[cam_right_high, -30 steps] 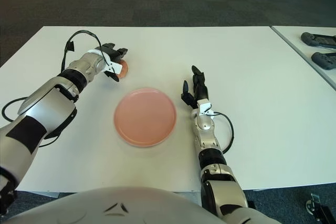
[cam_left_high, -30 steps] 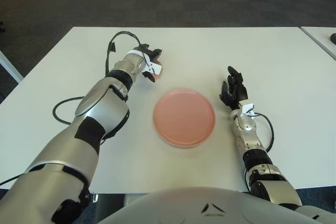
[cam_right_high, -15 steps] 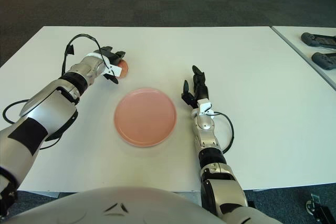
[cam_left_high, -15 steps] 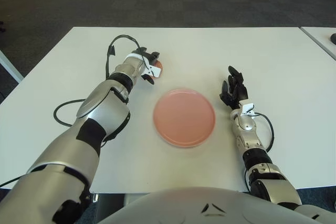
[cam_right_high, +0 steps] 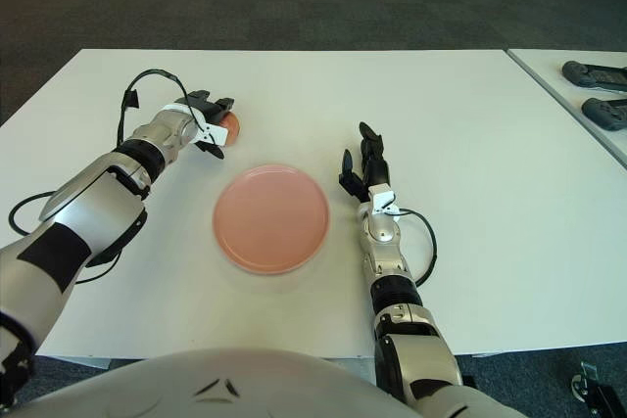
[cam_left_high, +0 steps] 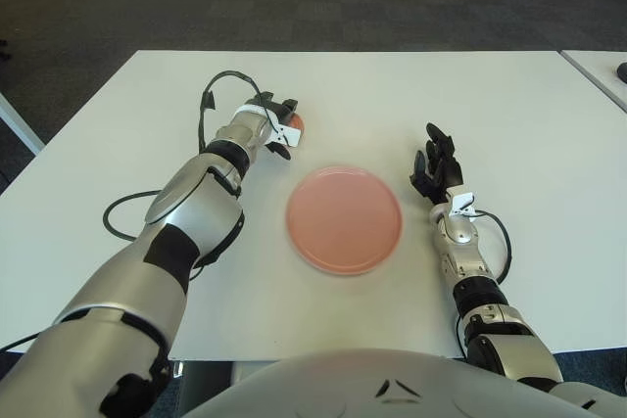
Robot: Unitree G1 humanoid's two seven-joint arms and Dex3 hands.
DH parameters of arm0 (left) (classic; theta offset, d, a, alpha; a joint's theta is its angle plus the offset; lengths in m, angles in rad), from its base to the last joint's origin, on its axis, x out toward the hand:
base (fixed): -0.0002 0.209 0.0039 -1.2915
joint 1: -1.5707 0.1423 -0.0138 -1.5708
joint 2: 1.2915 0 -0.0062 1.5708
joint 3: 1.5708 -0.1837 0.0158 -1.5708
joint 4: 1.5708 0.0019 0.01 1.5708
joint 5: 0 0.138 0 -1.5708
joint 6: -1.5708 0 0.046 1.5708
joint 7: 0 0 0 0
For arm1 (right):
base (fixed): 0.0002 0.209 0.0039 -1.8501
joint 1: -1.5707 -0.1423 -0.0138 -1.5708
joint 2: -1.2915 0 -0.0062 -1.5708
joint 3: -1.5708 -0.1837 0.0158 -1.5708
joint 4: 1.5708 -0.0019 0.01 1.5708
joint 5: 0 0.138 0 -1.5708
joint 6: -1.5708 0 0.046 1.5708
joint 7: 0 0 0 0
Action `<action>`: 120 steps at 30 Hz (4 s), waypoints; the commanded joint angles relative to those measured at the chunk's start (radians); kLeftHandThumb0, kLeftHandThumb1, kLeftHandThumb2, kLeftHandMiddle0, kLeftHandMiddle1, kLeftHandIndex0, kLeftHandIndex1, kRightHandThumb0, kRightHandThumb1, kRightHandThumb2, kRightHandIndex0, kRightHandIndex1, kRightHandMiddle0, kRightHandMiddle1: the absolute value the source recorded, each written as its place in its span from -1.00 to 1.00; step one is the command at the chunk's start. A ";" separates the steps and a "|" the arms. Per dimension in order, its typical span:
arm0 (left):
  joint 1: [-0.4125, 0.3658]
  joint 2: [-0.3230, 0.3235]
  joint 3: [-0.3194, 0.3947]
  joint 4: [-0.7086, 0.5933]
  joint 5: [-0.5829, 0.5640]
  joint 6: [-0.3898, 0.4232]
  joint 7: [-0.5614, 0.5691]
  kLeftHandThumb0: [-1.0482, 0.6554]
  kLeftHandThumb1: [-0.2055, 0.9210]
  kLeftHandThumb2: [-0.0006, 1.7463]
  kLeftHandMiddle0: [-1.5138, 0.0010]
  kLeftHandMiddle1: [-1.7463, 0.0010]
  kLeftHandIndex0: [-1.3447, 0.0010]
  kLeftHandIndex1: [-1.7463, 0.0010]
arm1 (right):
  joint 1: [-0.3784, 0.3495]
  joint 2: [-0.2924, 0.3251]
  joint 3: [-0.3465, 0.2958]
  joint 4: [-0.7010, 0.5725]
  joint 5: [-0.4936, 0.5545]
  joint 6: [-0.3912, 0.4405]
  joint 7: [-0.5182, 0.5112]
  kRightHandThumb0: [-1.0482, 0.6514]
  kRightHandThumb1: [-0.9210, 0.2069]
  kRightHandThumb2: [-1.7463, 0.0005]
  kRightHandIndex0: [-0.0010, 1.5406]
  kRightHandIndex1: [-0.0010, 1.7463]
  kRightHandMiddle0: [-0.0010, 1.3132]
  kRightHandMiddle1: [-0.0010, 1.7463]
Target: Put the apple into the plate.
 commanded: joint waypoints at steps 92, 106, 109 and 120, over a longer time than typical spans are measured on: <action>0.197 -0.011 -0.055 0.034 0.053 -0.070 0.490 -0.29 0.10 0.22 0.20 -0.31 0.07 -0.81 | 0.025 -0.006 -0.029 0.124 0.014 0.026 -0.014 -0.59 -1.00 0.12 -0.77 -0.44 -1.00 -0.09; 0.194 -0.025 0.023 0.021 -0.018 -0.069 0.575 0.22 -0.73 0.93 -0.15 -0.99 -0.13 -0.83 | 0.026 0.001 -0.036 0.131 0.036 0.022 0.005 -0.57 -1.00 0.18 -0.79 -0.36 -1.00 -0.05; 0.186 -0.029 0.051 0.011 -0.043 -0.075 0.606 0.22 -0.79 0.97 -0.18 -0.99 -0.17 -0.82 | 0.026 0.003 -0.037 0.131 0.037 0.021 0.004 -0.55 -1.00 0.20 -0.79 -0.35 -1.00 -0.05; 0.162 -0.033 0.188 0.006 -0.151 -0.113 0.654 -0.31 -0.13 0.54 -0.57 -1.00 0.06 -0.99 | 0.026 0.004 -0.042 0.130 0.040 0.025 0.010 -0.54 -1.00 0.25 -0.80 -0.33 -1.00 -0.11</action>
